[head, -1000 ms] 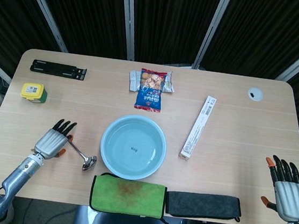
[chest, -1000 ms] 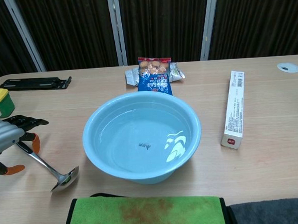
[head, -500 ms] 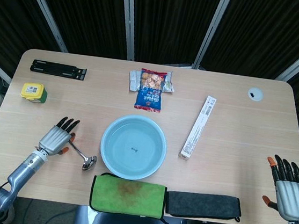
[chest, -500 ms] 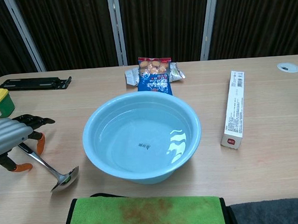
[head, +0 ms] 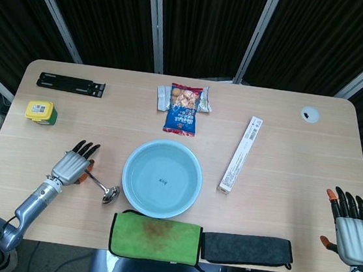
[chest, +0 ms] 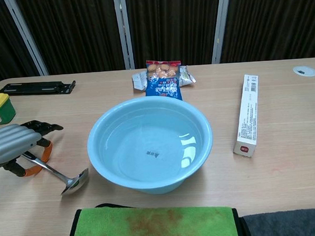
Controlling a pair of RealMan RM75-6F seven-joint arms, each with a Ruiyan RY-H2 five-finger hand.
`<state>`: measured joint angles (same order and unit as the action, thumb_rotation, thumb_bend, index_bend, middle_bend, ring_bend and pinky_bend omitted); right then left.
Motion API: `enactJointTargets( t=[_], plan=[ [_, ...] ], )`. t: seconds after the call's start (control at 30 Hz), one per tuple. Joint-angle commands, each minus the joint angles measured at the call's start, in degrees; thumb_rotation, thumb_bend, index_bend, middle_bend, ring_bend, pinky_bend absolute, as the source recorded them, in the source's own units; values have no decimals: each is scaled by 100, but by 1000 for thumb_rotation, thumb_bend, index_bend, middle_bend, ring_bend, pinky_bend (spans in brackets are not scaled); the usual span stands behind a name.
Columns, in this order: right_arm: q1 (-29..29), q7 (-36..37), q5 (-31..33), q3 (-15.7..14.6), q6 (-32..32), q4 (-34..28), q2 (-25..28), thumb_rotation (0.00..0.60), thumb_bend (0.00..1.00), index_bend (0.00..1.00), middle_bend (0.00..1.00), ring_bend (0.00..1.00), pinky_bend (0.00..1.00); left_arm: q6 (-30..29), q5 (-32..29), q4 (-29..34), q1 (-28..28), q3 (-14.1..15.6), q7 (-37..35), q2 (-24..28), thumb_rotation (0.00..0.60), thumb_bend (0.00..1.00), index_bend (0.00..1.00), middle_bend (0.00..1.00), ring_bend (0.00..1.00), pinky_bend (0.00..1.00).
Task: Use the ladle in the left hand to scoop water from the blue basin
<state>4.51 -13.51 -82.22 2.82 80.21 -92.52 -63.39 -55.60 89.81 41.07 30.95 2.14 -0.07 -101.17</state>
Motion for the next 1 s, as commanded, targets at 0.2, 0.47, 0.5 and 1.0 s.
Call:
enactJointTargets(
  t=[0.2, 0.47, 0.5, 1.0],
  plan=[
    [-2, 7, -25, -19, 17, -9, 0, 600, 0, 0, 0, 0, 0, -210, 66, 48, -60, 81, -110, 64, 600, 375, 603, 0, 0, 0],
    [-1, 17, -75, -55, 19, -10, 3, 600, 0, 0, 0, 0, 0, -1043, 380, 895, -246, 225, -171, 607, 600, 355, 631, 0, 0, 0],
    [2, 15, -75, -56, 14, -9, 1, 600, 0, 0, 0, 0, 0, -1108, 412, 1000, -264, 246, -165, 673, 600, 352, 634, 0, 0, 0],
    [-12, -83, -197, -138, 57, -25, -81, 600, 0, 0, 0, 0, 0, -1691, 704, 2558, -410, 475, -750, 1642, 600, 339, 713, 0, 0, 0]
  ],
)
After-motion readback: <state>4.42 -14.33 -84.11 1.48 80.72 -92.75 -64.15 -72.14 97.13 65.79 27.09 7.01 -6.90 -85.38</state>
